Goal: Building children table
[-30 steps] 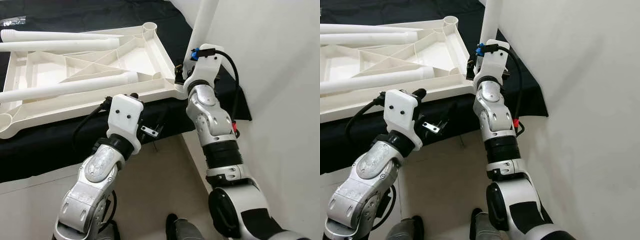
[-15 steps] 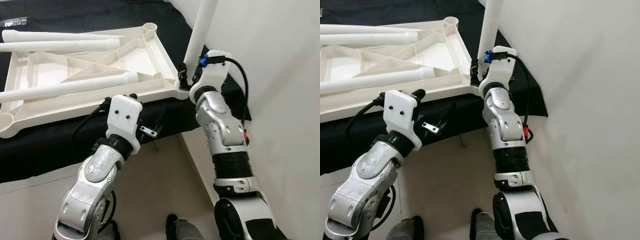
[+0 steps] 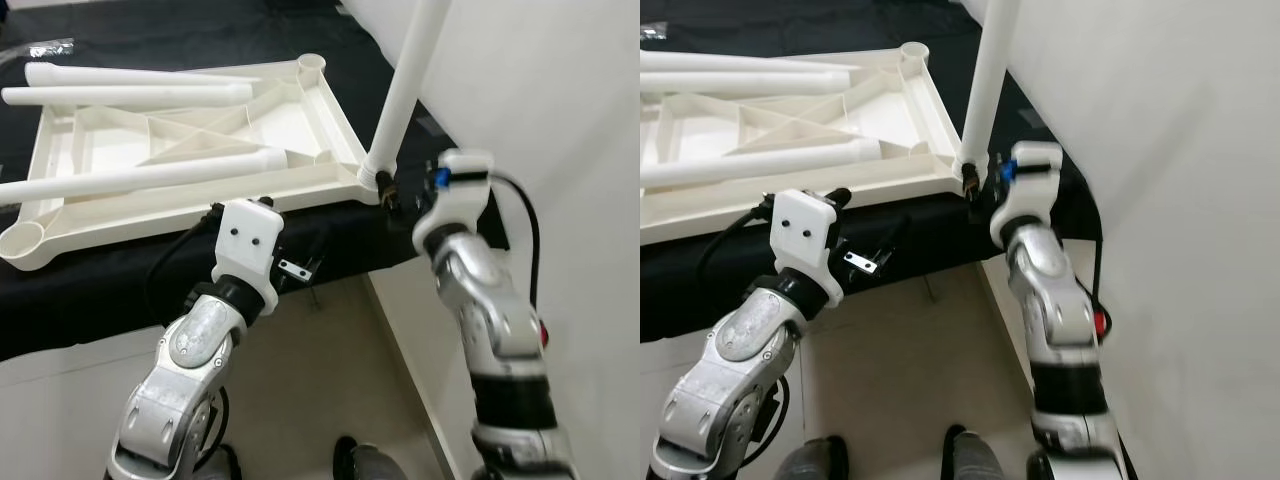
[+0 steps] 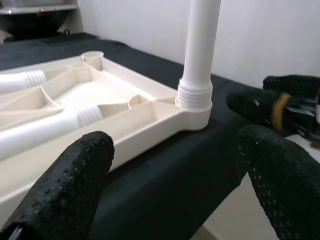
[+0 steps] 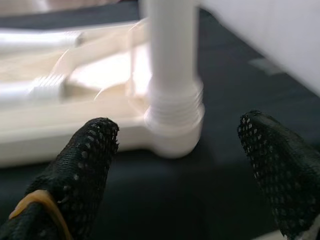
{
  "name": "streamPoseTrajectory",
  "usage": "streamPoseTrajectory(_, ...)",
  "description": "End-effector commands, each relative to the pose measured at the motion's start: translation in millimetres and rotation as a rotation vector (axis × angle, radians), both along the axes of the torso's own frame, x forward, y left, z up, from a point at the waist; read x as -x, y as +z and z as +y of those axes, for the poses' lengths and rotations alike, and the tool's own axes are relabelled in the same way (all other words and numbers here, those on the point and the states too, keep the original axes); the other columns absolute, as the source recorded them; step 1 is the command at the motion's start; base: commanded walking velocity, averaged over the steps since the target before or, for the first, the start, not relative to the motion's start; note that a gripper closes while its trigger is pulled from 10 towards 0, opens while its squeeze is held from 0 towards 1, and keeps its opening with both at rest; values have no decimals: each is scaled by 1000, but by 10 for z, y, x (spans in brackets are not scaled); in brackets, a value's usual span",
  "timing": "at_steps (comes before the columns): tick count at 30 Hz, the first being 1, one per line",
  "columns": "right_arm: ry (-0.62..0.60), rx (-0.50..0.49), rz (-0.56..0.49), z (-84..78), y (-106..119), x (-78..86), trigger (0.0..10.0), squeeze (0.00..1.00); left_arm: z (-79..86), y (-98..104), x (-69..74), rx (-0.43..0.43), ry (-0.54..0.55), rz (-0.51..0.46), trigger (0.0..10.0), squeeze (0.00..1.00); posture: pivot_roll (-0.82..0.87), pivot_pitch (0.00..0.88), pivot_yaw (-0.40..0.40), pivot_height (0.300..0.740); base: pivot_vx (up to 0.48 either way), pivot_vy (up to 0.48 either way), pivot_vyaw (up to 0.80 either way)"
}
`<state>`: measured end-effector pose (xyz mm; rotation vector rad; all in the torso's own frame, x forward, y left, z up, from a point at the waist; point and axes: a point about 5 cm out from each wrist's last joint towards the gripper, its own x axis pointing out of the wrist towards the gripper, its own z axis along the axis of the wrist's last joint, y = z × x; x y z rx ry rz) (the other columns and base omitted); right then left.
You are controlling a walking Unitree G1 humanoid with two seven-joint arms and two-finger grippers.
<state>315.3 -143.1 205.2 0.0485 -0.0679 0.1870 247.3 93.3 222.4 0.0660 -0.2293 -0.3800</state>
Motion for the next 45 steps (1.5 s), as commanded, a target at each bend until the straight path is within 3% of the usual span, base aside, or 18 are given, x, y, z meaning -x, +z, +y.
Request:
streamPoseTrajectory(1,24,3,-36,29,75,23,10000,0,-4,-34,5,-13,-1,4,10000,0,35,159,-67,740,0,0,0)
streamPoseTrajectory(5,4,63,3,-86,-144,174,10000,0,47,-287,112,-25,27,98,10000,0,34,149,-70,740,0,0,0)
streamPoseTrajectory(9,10,76,19,-102,-217,237,10000,0,63,-400,187,-25,31,148,10000,0,35,148,-71,740,0,0,0)
streamPoseTrajectory(12,45,88,32,-101,-310,427,10000,0,122,-615,391,-54,51,228,10000,0,37,147,-70,740,0,0,0)
streamPoseTrajectory(15,55,84,48,-106,-357,500,10000,0,132,-675,460,-50,57,254,10000,0,37,147,-71,740,0,0,0)
streamPoseTrajectory(25,52,130,60,-99,-464,611,10000,0,99,-708,528,-11,89,265,10000,0,42,144,-74,740,0,0,63)
streamPoseTrajectory(45,-5,86,43,-112,-408,563,10000,0,41,-614,519,-9,62,208,10000,0,47,144,-64,740,267,0,67)
